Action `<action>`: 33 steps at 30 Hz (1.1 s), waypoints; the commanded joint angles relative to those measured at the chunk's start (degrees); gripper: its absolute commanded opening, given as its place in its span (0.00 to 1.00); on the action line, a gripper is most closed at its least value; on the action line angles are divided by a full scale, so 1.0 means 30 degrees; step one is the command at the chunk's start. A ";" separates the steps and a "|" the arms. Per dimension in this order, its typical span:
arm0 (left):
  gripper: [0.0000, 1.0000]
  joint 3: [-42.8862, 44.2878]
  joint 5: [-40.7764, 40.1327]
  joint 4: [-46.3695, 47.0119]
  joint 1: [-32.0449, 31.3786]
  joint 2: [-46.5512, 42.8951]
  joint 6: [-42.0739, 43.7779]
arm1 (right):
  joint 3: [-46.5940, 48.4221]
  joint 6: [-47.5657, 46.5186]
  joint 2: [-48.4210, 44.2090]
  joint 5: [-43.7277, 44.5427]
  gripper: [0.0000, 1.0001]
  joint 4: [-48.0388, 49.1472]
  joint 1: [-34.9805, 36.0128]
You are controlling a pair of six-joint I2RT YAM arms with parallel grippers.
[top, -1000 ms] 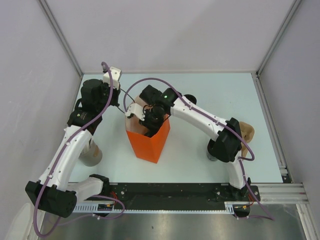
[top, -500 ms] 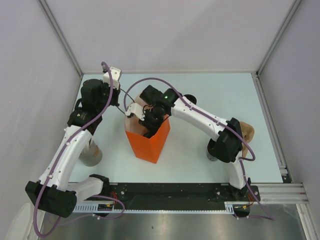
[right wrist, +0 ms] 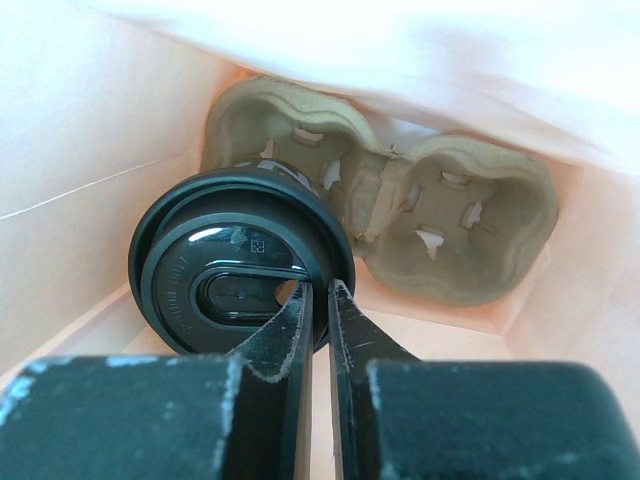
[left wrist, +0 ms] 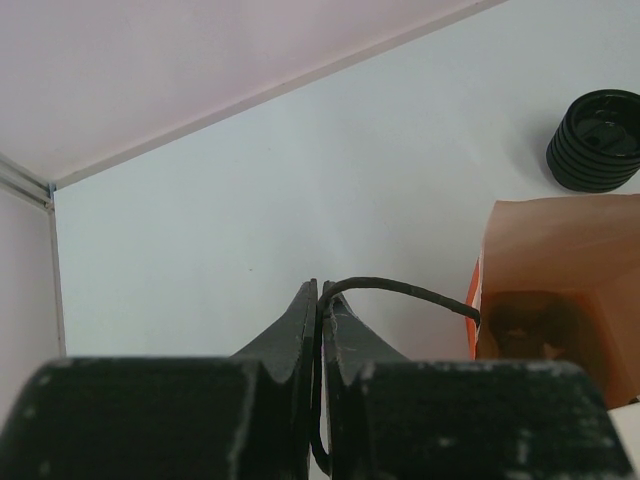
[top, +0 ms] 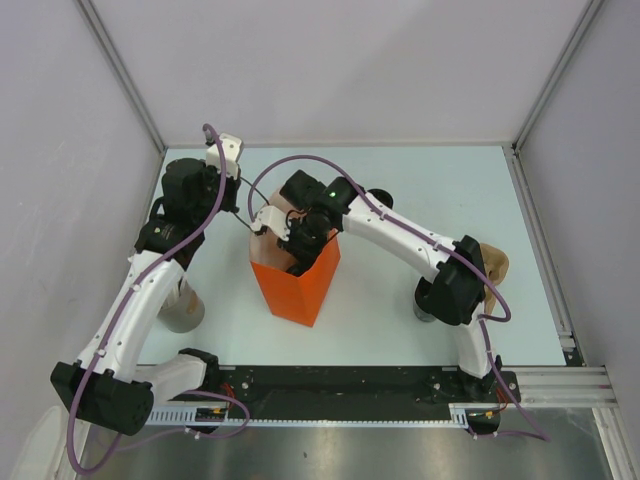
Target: Pack the takeout coffee
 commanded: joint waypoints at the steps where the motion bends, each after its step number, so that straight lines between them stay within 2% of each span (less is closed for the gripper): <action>1: 0.07 -0.0038 -0.0265 0.0750 0.0138 -0.0148 -0.0197 | -0.0120 0.0109 -0.1291 -0.0340 0.00 0.0167 -0.0042; 33: 0.05 -0.0127 -0.0265 0.0779 0.0138 -0.0147 -0.0197 | -0.1291 0.0256 -0.1848 -0.0779 0.00 0.1134 -0.0218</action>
